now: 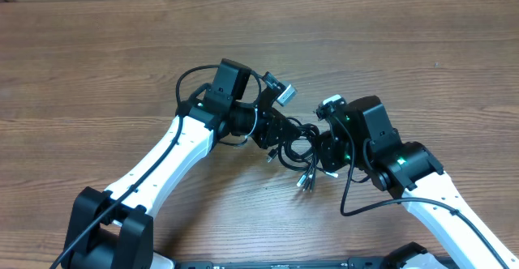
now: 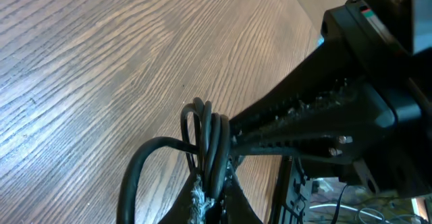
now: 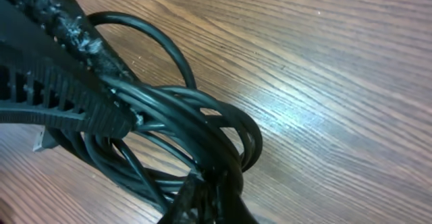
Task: Untangle cables
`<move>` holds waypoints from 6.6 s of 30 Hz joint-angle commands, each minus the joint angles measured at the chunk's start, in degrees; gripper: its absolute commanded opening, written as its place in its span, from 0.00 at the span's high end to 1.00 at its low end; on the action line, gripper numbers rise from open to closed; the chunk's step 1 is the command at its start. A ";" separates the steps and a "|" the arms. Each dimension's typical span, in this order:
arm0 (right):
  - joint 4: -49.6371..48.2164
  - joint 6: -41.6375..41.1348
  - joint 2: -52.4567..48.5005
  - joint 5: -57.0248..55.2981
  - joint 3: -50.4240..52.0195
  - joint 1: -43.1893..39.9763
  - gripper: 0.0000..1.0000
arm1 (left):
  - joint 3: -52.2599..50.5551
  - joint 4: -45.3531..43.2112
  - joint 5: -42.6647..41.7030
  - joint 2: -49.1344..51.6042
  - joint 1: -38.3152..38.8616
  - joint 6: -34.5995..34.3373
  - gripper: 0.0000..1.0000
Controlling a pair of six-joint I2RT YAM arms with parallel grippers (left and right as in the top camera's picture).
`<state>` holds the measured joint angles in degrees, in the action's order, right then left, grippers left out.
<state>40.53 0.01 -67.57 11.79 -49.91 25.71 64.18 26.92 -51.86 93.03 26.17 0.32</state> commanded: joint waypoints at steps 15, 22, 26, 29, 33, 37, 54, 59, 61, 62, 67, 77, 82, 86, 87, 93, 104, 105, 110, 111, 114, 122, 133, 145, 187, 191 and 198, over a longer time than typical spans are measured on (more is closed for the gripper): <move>5.84 -18.10 -0.59 -9.81 -0.74 0.33 0.91 | 0.96 3.80 13.49 -0.57 0.09 -0.31 0.96; 3.48 -16.48 -0.59 -2.05 -0.74 0.31 0.88 | 0.94 7.39 26.75 -0.52 1.42 -0.33 0.96; 3.45 -16.46 -0.59 -2.05 -0.74 0.31 0.88 | 0.94 9.44 37.07 -0.52 1.57 -4.00 0.96; 3.50 -16.46 -0.59 -2.08 -0.74 0.31 0.88 | 0.96 10.40 56.70 -0.72 1.57 -12.87 0.96; 3.52 -16.46 -0.59 -2.32 -0.74 0.31 0.88 | 1.14 10.54 76.78 -1.31 1.60 -14.71 0.96; 3.48 -16.46 -0.61 -2.84 -0.74 0.31 0.89 | 2.64 10.56 89.61 -1.36 1.62 -14.45 0.96; 3.96 -16.52 -0.59 -3.15 -0.74 0.31 0.93 | 4.22 10.08 60.46 -1.20 3.87 -3.06 0.75; 4.28 -16.48 -0.59 -3.17 -0.74 0.31 0.93 | 4.22 10.58 58.29 -1.22 3.85 -3.06 0.68; 4.37 -16.50 -0.59 -3.17 -0.74 0.31 0.93 | 4.22 10.71 58.58 -1.22 3.58 -3.06 0.67; 4.42 -16.48 -0.61 -3.17 -0.74 0.31 0.92 | 4.22 10.71 58.69 -1.22 3.26 -3.32 0.66; 4.79 -16.48 -0.59 -3.54 -0.74 0.31 0.91 | 4.22 10.54 58.80 -1.22 -1.11 -11.39 0.49; 4.74 -16.50 -0.61 -3.56 -0.74 0.31 0.84 | 4.22 5.18 56.68 -0.90 -12.31 -11.63 0.26; 4.74 -16.50 -0.61 -3.54 -0.74 0.31 0.84 | 4.22 0.02 51.69 0.79 -14.88 -3.78 0.23; 4.79 -16.50 -0.59 -3.54 -0.74 0.31 0.84 | 4.22 -3.21 45.92 3.76 -16.79 0.70 0.23; 4.79 -16.50 -0.59 -3.54 -0.74 0.31 0.84 | 4.22 -3.98 44.63 4.72 -17.38 1.53 0.23; 4.79 -16.48 -0.61 -3.54 -0.74 0.31 0.84 | 4.22 -7.52 38.80 10.54 -19.89 11.96 0.30; 4.79 -16.48 -0.59 -3.56 -0.74 0.31 0.84 | 4.22 -7.34 38.27 17.94 -20.26 16.11 0.30; 4.79 -16.48 -0.59 -3.54 -0.74 0.31 0.84 | 4.22 -7.21 38.23 18.32 -20.26 15.89 0.35; 4.81 -16.48 -0.61 -3.54 -0.74 0.31 0.84 | 4.22 -5.05 38.25 19.61 -20.26 14.58 0.57; 4.81 -16.48 -0.59 -3.56 -0.74 0.31 0.84 | 4.22 -4.70 38.25 19.61 -20.26 14.16 0.63; 4.81 -16.48 -0.59 -3.56 -0.74 0.31 0.84 | 4.24 -4.37 38.25 19.58 -20.26 12.44 0.96; 5.44 -16.46 -0.59 -3.58 -0.74 0.31 0.84 | 6.08 -4.37 35.32 15.21 -20.26 8.59 0.96; 2.97 -16.44 -0.61 -2.14 -0.74 0.31 0.83 | 9.07 1.77 21.64 -2.08 -19.93 5.22 0.96; -11.98 -15.02 -0.61 20.96 -0.74 0.33 0.75 | 8.92 17.07 17.25 0.57 -10.95 4.83 0.96; -17.75 -65.29 -9.99 10.05 -0.68 -0.07 0.76 | 8.94 14.40 -6.51 2.58 -2.99 -3.76 0.96; -17.79 -71.12 -9.99 8.31 -0.68 -0.07 0.76 | 8.94 14.34 -11.02 2.47 -2.99 -3.74 0.96; -19.87 -76.76 -9.97 4.50 -0.68 -0.07 0.75 | 8.94 14.40 -16.52 2.47 -2.99 -3.78 0.96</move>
<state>23.18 -72.53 -77.73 21.76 -49.91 25.93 73.01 40.45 -56.90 95.81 21.98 -3.07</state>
